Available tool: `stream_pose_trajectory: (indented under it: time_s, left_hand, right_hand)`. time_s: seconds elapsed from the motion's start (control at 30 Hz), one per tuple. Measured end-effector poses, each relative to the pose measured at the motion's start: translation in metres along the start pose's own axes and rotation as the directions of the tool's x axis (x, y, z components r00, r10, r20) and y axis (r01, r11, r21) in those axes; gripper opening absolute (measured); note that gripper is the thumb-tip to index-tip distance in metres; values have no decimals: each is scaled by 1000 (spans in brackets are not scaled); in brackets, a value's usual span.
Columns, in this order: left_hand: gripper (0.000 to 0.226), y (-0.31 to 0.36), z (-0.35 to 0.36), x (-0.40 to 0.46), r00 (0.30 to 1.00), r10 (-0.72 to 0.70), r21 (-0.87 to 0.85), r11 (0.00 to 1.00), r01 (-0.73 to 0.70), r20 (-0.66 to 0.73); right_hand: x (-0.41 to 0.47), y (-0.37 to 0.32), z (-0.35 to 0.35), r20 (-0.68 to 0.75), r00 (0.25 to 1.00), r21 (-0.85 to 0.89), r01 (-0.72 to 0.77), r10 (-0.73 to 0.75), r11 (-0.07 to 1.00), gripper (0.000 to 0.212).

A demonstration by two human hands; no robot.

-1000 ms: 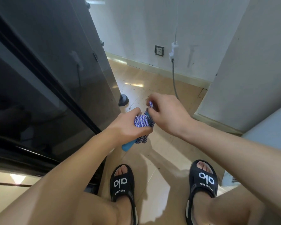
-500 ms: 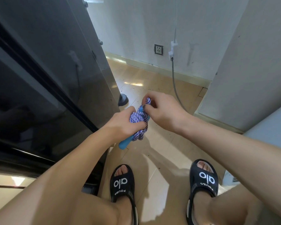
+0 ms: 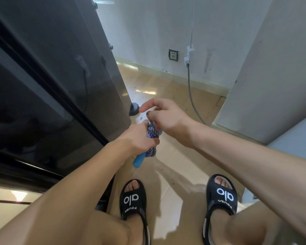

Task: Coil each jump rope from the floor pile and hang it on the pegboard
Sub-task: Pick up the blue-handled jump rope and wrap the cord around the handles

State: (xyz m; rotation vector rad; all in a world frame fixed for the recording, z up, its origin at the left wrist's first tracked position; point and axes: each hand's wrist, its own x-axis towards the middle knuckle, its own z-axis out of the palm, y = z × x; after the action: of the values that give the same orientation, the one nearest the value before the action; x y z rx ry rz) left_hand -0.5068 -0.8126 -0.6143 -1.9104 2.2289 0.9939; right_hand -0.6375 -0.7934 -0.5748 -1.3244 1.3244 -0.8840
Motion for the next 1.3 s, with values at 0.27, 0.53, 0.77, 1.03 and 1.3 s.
stream_pose_trajectory:
  time_s: [0.27, 0.53, 0.77, 1.03, 1.3]
  left_hand:
    - [57, -7, 0, -7, 996, 93, -308, 947, -89, -2]
    - [43, -9, 5, -3, 989, 117, -479, 876, -61, 89]
    - [13, -4, 12, 2, 978, 168, -424, 900, -101, 124]
    - [16, -5, 16, 0, 978, 165, -395, 913, -103, 127]
    - [63, -6, 9, -5, 981, 186, -492, 861, -133, 60]
  right_hand:
    - [5, -9, -37, -162, 985, 111, 74, -56, 991, 18]
    - [15, 8, -56, -215, 976, 321, 29, 43, 947, 16]
    - [9, 1, -45, -66, 997, 259, 55, -39, 964, 17]
    - [-4, -6, -38, 45, 995, 195, 81, -92, 977, 16]
    - [-6, -2, -40, 70, 986, 226, 130, -149, 965, 14]
